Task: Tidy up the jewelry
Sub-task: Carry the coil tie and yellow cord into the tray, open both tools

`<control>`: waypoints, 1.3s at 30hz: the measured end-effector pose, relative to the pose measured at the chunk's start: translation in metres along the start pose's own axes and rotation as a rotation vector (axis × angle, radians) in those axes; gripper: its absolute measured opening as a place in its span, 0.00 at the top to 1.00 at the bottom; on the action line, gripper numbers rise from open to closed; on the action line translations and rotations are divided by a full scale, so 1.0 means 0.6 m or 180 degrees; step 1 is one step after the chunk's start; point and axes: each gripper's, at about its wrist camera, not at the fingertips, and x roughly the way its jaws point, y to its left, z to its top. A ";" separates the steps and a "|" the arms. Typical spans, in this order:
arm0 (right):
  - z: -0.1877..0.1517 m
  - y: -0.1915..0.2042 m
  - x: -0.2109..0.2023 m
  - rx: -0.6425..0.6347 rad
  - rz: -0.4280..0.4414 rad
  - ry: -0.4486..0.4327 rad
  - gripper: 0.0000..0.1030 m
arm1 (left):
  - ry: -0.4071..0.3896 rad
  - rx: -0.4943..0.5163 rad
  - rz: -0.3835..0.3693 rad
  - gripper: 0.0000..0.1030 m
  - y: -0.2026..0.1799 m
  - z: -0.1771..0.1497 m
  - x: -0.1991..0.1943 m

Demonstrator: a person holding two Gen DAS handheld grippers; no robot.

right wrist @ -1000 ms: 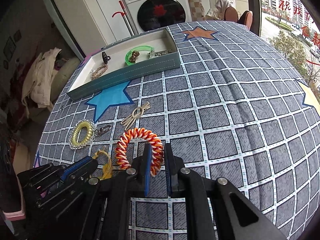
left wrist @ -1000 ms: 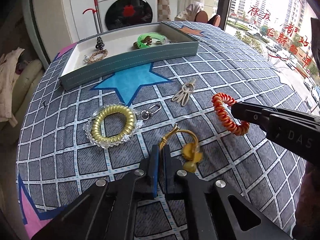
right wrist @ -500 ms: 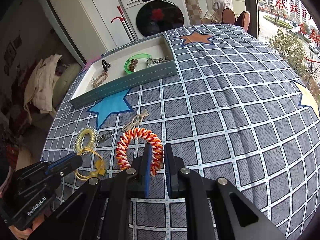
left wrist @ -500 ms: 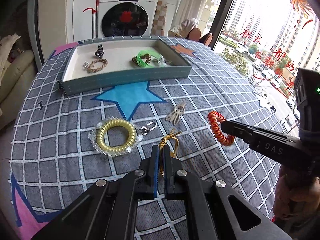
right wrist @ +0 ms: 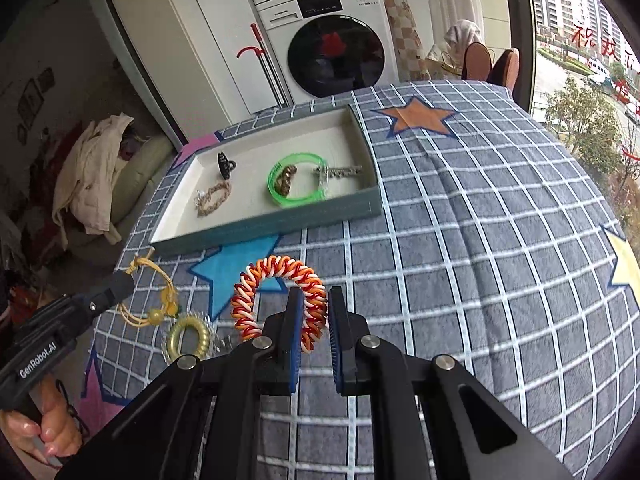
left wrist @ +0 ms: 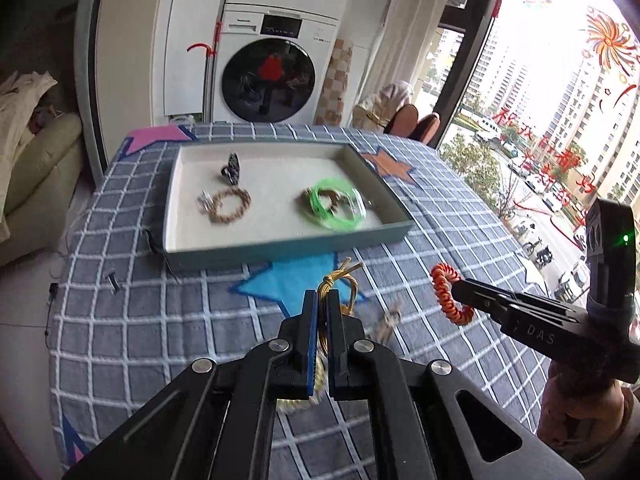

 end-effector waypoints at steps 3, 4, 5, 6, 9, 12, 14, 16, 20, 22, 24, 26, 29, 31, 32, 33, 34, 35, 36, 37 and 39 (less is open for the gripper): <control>0.028 0.004 0.012 -0.0019 0.0011 -0.0020 0.87 | -0.0081 0.0019 0.0056 0.77 0.016 0.031 0.007; 0.037 0.005 0.016 -0.0017 0.0016 -0.0023 0.87 | -0.0093 0.0022 0.0067 0.77 0.019 0.038 0.010; 0.048 0.007 0.022 -0.0012 0.0025 -0.0023 0.87 | -0.0106 0.0024 0.0082 0.77 0.024 0.049 0.014; 0.058 0.008 0.027 -0.0008 0.0036 -0.0020 0.87 | -0.0119 0.0029 0.0099 0.77 0.029 0.058 0.019; 0.083 0.017 0.048 -0.0008 0.0076 0.0003 0.87 | -0.0150 0.0055 0.0155 0.77 0.041 0.084 0.035; 0.107 0.033 0.073 -0.0042 0.0124 0.0026 0.87 | -0.0146 0.0064 0.0205 0.77 0.055 0.106 0.057; 0.120 0.048 0.093 -0.0085 0.0153 0.0046 0.87 | -0.0127 0.0055 0.0226 0.77 0.064 0.118 0.072; 0.130 0.066 0.114 -0.0147 0.0177 0.0077 0.87 | -0.0106 0.0045 0.0244 0.77 0.073 0.128 0.088; 0.143 0.096 0.164 -0.0239 0.0198 0.0184 0.87 | -0.0032 0.0006 0.0292 0.77 0.092 0.142 0.125; 0.148 0.103 0.187 -0.0235 0.0218 0.0253 0.87 | 0.0025 -0.0015 0.0337 0.77 0.102 0.145 0.146; 0.150 0.107 0.210 -0.0237 0.0231 0.0331 0.87 | 0.0079 -0.0041 0.0361 0.77 0.111 0.146 0.165; 0.149 0.107 0.229 -0.0265 0.0198 0.0385 0.87 | 0.0124 -0.0044 0.0410 0.77 0.119 0.145 0.182; 0.150 0.102 0.248 -0.0285 0.0132 0.0432 0.87 | 0.0184 -0.0010 0.0506 0.77 0.124 0.141 0.204; 0.153 0.102 0.254 -0.0308 0.0061 0.0426 0.87 | 0.0218 -0.0010 0.0539 0.77 0.128 0.138 0.216; 0.154 0.101 0.256 -0.0331 0.0005 0.0410 0.87 | 0.0228 -0.0006 0.0558 0.77 0.129 0.138 0.220; 0.155 0.099 0.257 -0.0348 -0.0034 0.0397 0.87 | 0.0239 0.0003 0.0580 0.77 0.130 0.136 0.224; 0.155 0.096 0.257 -0.0355 -0.0061 0.0387 0.87 | 0.0250 0.0010 0.0594 0.77 0.129 0.135 0.227; 0.156 0.094 0.259 -0.0368 -0.0100 0.0377 0.87 | 0.0258 0.0018 0.0603 0.77 0.130 0.134 0.230; 0.156 0.091 0.260 -0.0382 -0.0131 0.0370 0.87 | 0.0266 0.0031 0.0624 0.77 0.129 0.134 0.233; 0.157 0.090 0.261 -0.0401 -0.0171 0.0365 0.87 | 0.0277 0.0059 0.0667 0.77 0.128 0.132 0.236; 0.155 0.088 0.266 -0.0428 -0.0232 0.0380 0.87 | 0.0311 0.0150 0.0777 0.77 0.123 0.130 0.245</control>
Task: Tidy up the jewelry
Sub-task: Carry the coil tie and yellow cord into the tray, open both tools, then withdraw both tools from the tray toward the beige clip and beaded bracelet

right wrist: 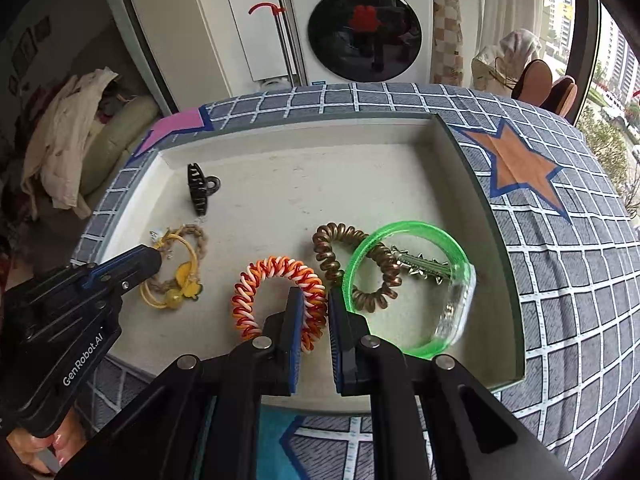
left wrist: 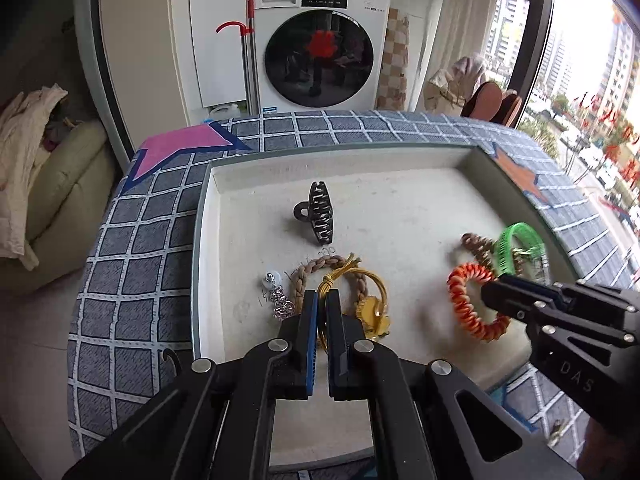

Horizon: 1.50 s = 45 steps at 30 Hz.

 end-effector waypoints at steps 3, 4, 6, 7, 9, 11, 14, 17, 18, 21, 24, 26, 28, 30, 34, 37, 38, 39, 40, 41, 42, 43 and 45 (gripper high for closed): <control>-0.003 -0.002 0.007 0.0010 -0.0013 0.0061 0.86 | 0.0006 0.0148 0.0173 0.77 -0.014 -0.005 0.006; -0.004 -0.002 0.008 0.0012 -0.0018 0.0065 0.86 | 0.0007 0.0181 0.0195 0.77 -0.017 -0.007 0.007; -0.005 -0.001 0.007 -0.0014 -0.0032 0.0058 0.85 | 0.0021 0.0230 0.0230 0.77 -0.022 -0.010 0.010; -0.005 -0.002 0.006 -0.0014 -0.0025 0.0066 0.83 | 0.0026 0.0249 0.0246 0.77 -0.024 -0.010 0.011; -0.003 -0.004 0.005 0.0031 0.0042 0.0087 0.76 | 0.0021 0.0285 0.0293 0.77 -0.026 -0.013 0.012; -0.003 -0.007 -0.001 0.0081 0.0098 0.0068 0.65 | -0.0006 0.0302 0.0315 0.77 -0.029 -0.013 0.008; -0.003 -0.009 -0.016 0.0132 0.0172 -0.0006 0.60 | -0.0064 0.0297 0.0338 0.77 -0.030 -0.012 -0.003; -0.005 -0.014 -0.036 0.0212 0.0311 -0.0084 0.55 | -0.0108 0.0279 0.0339 0.77 -0.031 -0.008 -0.009; -0.006 -0.015 -0.041 0.0241 0.0335 -0.0111 0.51 | -0.0117 0.0274 0.0343 0.77 -0.032 -0.008 -0.012; -0.008 -0.024 -0.060 0.0347 0.0369 -0.0204 0.48 | -0.0158 0.0249 0.0378 0.77 -0.033 -0.007 -0.019; -0.011 -0.036 -0.079 0.0431 0.0351 -0.0296 0.46 | -0.0190 0.0183 0.0331 0.77 -0.030 -0.005 -0.024; -0.012 -0.043 -0.090 0.0482 0.0354 -0.0340 0.43 | -0.0211 0.0155 0.0309 0.77 -0.028 -0.002 -0.027; -0.012 -0.048 -0.095 0.0502 0.0358 -0.0360 0.42 | -0.0235 0.0146 0.0316 0.76 -0.029 0.000 -0.030; -0.015 -0.050 -0.101 0.0506 0.0343 -0.0385 0.42 | -0.0252 0.0147 0.0334 0.49 -0.031 0.002 -0.033; -0.018 -0.057 -0.106 0.0537 0.0341 -0.0399 0.42 | -0.0541 0.0107 0.0438 0.00 -0.036 0.001 -0.063; -0.021 -0.060 -0.108 0.0556 0.0333 -0.0389 0.42 | -0.0507 0.0163 0.0417 0.00 -0.041 0.005 -0.070; -0.023 -0.061 -0.110 0.0562 0.0343 -0.0394 0.42 | -0.0531 0.0171 0.0431 0.00 -0.042 0.005 -0.075; -0.025 -0.060 -0.114 0.0559 0.0352 -0.0406 0.38 | -0.0550 0.0172 0.0431 0.00 -0.043 0.004 -0.081; -0.028 -0.059 -0.117 0.0544 0.0356 -0.0422 0.31 | -0.0554 0.0165 0.0421 0.00 -0.043 0.002 -0.085; -0.032 -0.056 -0.123 0.0516 0.0359 -0.0452 0.28 | -0.0554 0.0153 0.0407 0.00 -0.042 0.000 -0.090; -0.035 -0.054 -0.127 0.0496 0.0367 -0.0473 0.25 | -0.0551 0.0138 0.0398 0.00 -0.039 -0.002 -0.094; -0.039 -0.052 -0.132 0.0471 0.0379 -0.0489 0.19 | -0.0551 0.0117 0.0393 0.00 -0.037 -0.007 -0.101; -0.047 -0.048 -0.143 0.0438 0.0377 -0.0534 0.19 | -0.0555 0.0079 0.0379 0.00 -0.031 -0.016 -0.111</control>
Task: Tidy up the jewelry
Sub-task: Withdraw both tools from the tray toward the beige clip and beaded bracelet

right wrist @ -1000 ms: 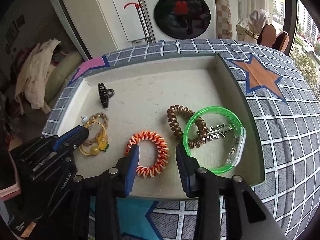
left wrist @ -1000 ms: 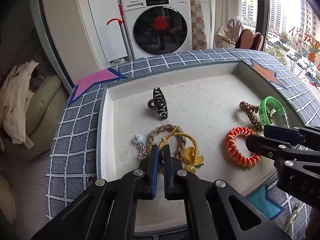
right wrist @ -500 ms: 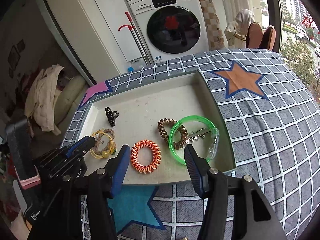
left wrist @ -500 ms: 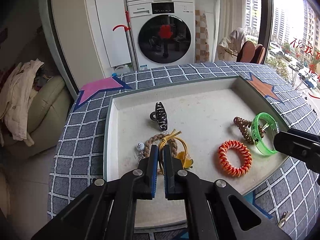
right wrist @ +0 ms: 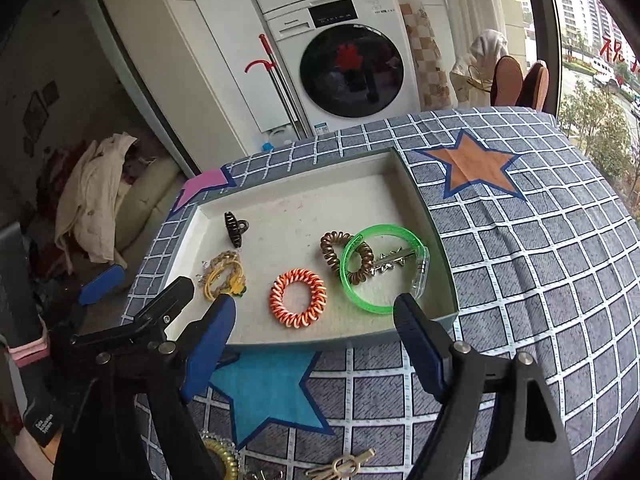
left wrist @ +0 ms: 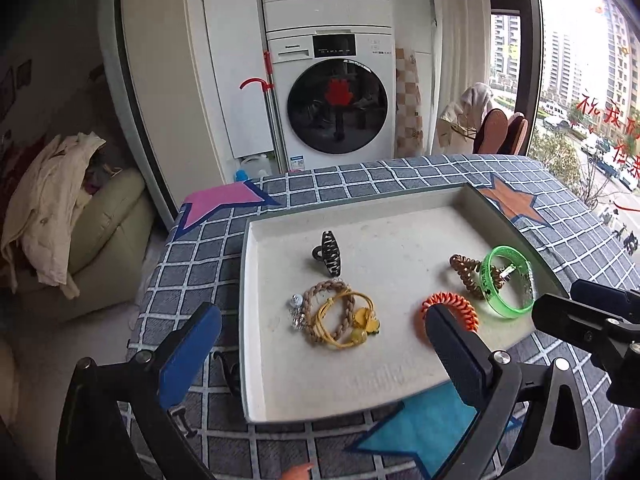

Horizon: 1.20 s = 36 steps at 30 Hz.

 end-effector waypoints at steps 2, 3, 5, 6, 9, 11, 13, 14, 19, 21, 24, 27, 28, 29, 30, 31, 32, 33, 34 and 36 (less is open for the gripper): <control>-0.009 0.003 -0.013 -0.0033 -0.0019 -0.0048 0.18 | 0.0007 -0.0040 -0.0027 0.00 0.006 -0.007 -0.012; -0.012 0.004 -0.019 -0.0041 -0.0021 -0.0070 0.15 | 0.0015 -0.0058 -0.0047 0.00 0.008 -0.011 -0.018; -0.020 0.006 -0.031 -0.0058 -0.0002 -0.0116 0.03 | 0.0035 -0.0085 -0.0079 0.00 0.013 -0.020 -0.032; -0.026 0.007 -0.039 -0.0076 0.0007 -0.0162 0.00 | 0.0035 -0.0093 -0.0086 0.00 0.015 -0.025 -0.040; -0.041 0.017 -0.061 -0.0171 -0.0025 -0.0262 0.00 | 0.0021 -0.0112 -0.0124 0.00 0.018 -0.039 -0.061; -0.051 0.022 -0.073 -0.0225 -0.0037 -0.0333 0.00 | 0.0021 -0.0114 -0.0104 0.00 0.018 -0.050 -0.075; -0.059 0.028 -0.082 -0.0266 -0.0031 -0.0365 0.00 | 0.0040 -0.0137 -0.0097 0.00 0.018 -0.061 -0.087; -0.064 0.030 -0.085 -0.0280 -0.0026 -0.0363 0.00 | 0.0045 -0.0153 -0.0099 0.00 0.019 -0.066 -0.090; -0.084 0.035 -0.096 -0.0318 0.0007 -0.0290 0.00 | 0.0115 -0.0212 -0.0129 0.00 0.025 -0.099 -0.104; -0.093 0.035 -0.097 -0.0336 -0.0013 -0.0184 0.00 | 0.0159 -0.0222 -0.0148 0.00 0.027 -0.113 -0.107; -0.106 0.031 -0.095 -0.0365 0.0001 -0.0011 0.00 | 0.0243 -0.0239 -0.0192 0.00 0.029 -0.134 -0.110; -0.124 0.022 -0.091 -0.0361 0.0057 0.0157 0.00 | 0.0325 -0.0322 -0.0216 0.00 0.035 -0.155 -0.112; -0.131 0.020 -0.090 -0.0362 0.0048 0.0197 0.00 | 0.0349 -0.0347 -0.0215 0.00 0.039 -0.161 -0.113; -0.139 0.016 -0.088 -0.0363 0.0026 0.0242 0.00 | 0.0382 -0.0376 -0.0207 0.00 0.041 -0.169 -0.112; -0.145 0.014 -0.086 -0.0363 0.0013 0.0272 0.00 | 0.0412 -0.0393 -0.0200 0.00 0.042 -0.175 -0.111; -0.151 0.012 -0.084 -0.0361 -0.0003 0.0303 0.00 | 0.0446 -0.0408 -0.0190 0.00 0.044 -0.183 -0.110; -0.157 0.010 -0.082 -0.0356 -0.0021 0.0342 0.00 | 0.0465 -0.0414 -0.0179 0.00 0.045 -0.189 -0.110; -0.163 0.007 -0.080 -0.0348 -0.0038 0.0381 0.00 | 0.0489 -0.0421 -0.0167 0.00 0.046 -0.195 -0.110; -0.168 0.005 -0.079 -0.0341 -0.0044 0.0409 0.00 | 0.0506 -0.0423 -0.0163 0.00 0.047 -0.201 -0.110; -0.177 0.002 -0.076 -0.0345 -0.0062 0.0446 0.00 | 0.0534 -0.0427 -0.0160 0.00 0.048 -0.211 -0.112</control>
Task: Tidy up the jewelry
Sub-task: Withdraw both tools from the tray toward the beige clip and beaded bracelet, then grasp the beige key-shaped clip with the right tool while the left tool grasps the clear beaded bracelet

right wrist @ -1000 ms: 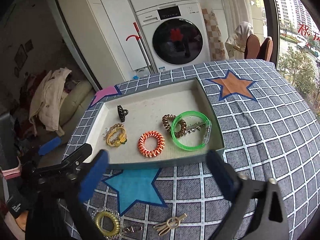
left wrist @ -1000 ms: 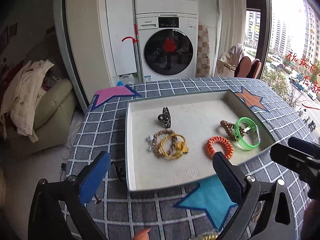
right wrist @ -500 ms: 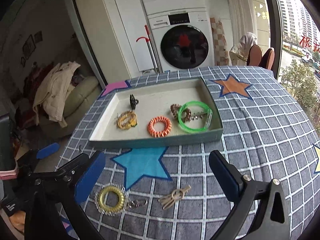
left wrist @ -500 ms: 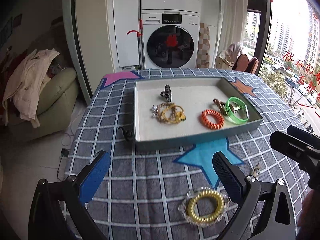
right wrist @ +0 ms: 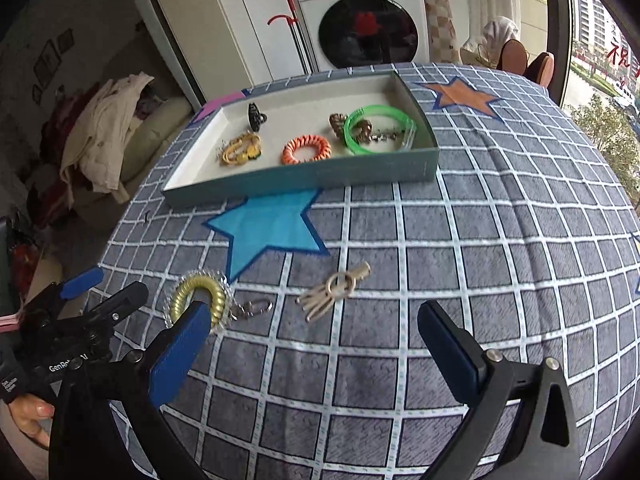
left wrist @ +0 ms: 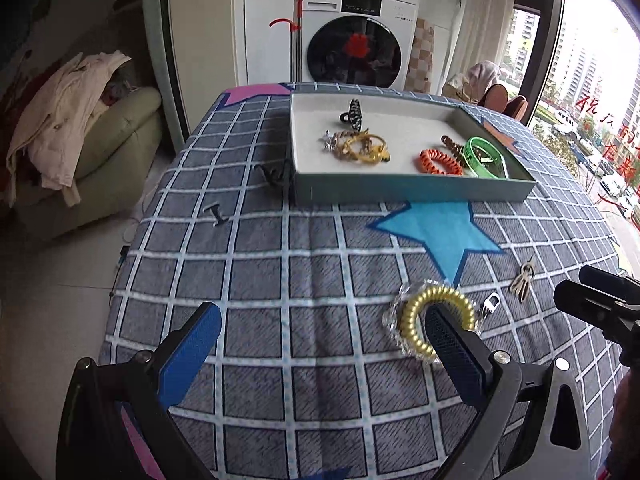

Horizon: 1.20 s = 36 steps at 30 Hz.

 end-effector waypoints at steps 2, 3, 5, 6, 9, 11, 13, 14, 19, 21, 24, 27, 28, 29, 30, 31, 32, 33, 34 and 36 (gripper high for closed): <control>-0.009 0.000 0.004 -0.0028 -0.0068 0.0041 0.00 | 0.0022 0.0027 0.0000 0.00 -0.001 -0.007 0.000; -0.011 -0.001 0.006 -0.0032 -0.0098 0.0059 0.00 | 0.0032 0.0050 0.0009 0.00 -0.003 -0.010 0.001; -0.015 -0.005 0.010 0.0000 -0.0129 0.0095 0.00 | 0.0027 0.0094 0.0029 0.00 -0.007 -0.012 0.000; -0.017 -0.008 0.012 0.0035 -0.0135 0.0106 0.00 | 0.0018 0.0118 0.0032 0.00 -0.009 -0.012 0.000; -0.016 -0.016 0.017 0.0140 -0.0164 0.0136 0.00 | 0.0002 0.0194 0.0027 0.00 -0.018 -0.012 -0.003; -0.013 -0.018 0.019 0.0186 -0.0180 0.0138 0.00 | -0.0031 0.0244 0.0023 0.00 -0.025 -0.012 -0.007; -0.008 -0.018 0.022 0.0208 -0.0200 0.0122 0.03 | -0.0074 0.0309 -0.0002 0.00 -0.035 -0.014 -0.012; -0.005 -0.017 0.025 0.0212 -0.0208 0.0117 0.04 | -0.0087 0.0335 -0.0015 0.00 -0.038 -0.015 -0.014; 0.007 -0.007 0.044 0.0224 -0.0256 0.0137 0.20 | -0.0073 0.0405 -0.0067 0.00 -0.054 -0.022 -0.015; 0.011 -0.005 0.055 0.0260 -0.0281 0.0161 0.26 | -0.0051 0.0395 -0.0077 0.00 -0.057 -0.024 -0.011; 0.017 0.000 0.062 0.0286 -0.0350 0.0122 0.29 | -0.0034 0.0369 -0.0088 0.00 -0.055 -0.023 -0.008; 0.022 0.010 0.070 0.0183 -0.0510 0.0090 0.39 | -0.0009 0.0322 -0.0105 0.00 -0.049 -0.019 -0.003; 0.021 0.014 0.072 0.0122 -0.0578 0.0088 0.45 | -0.0006 0.0317 -0.0106 0.00 -0.048 -0.018 -0.002; 0.020 0.019 0.074 0.0036 -0.0664 0.0083 0.49 | -0.0002 0.0320 -0.0108 0.00 -0.046 -0.016 -0.001; 0.019 0.023 0.074 -0.0032 -0.0725 0.0077 0.56 | 0.0011 0.0332 -0.0108 0.00 -0.046 -0.014 0.001; 0.018 0.025 0.074 -0.0082 -0.0770 0.0072 0.63 | 0.0035 0.0350 -0.0107 0.00 -0.046 -0.013 0.004; 0.017 0.024 0.073 -0.0110 -0.0775 0.0064 0.68 | 0.0046 0.0361 -0.0104 0.00 -0.046 -0.011 0.007; 0.017 0.023 0.071 -0.0122 -0.0772 0.0063 0.77 | 0.0056 0.0371 -0.0107 0.00 -0.046 -0.010 0.009; 0.017 0.022 0.070 -0.0133 -0.0764 0.0065 0.77 | 0.0067 0.0379 -0.0113 0.00 -0.046 -0.010 0.011; 0.014 0.021 0.067 -0.0163 -0.0751 0.0063 0.78 | 0.0081 0.0397 -0.0125 0.00 -0.047 -0.010 0.012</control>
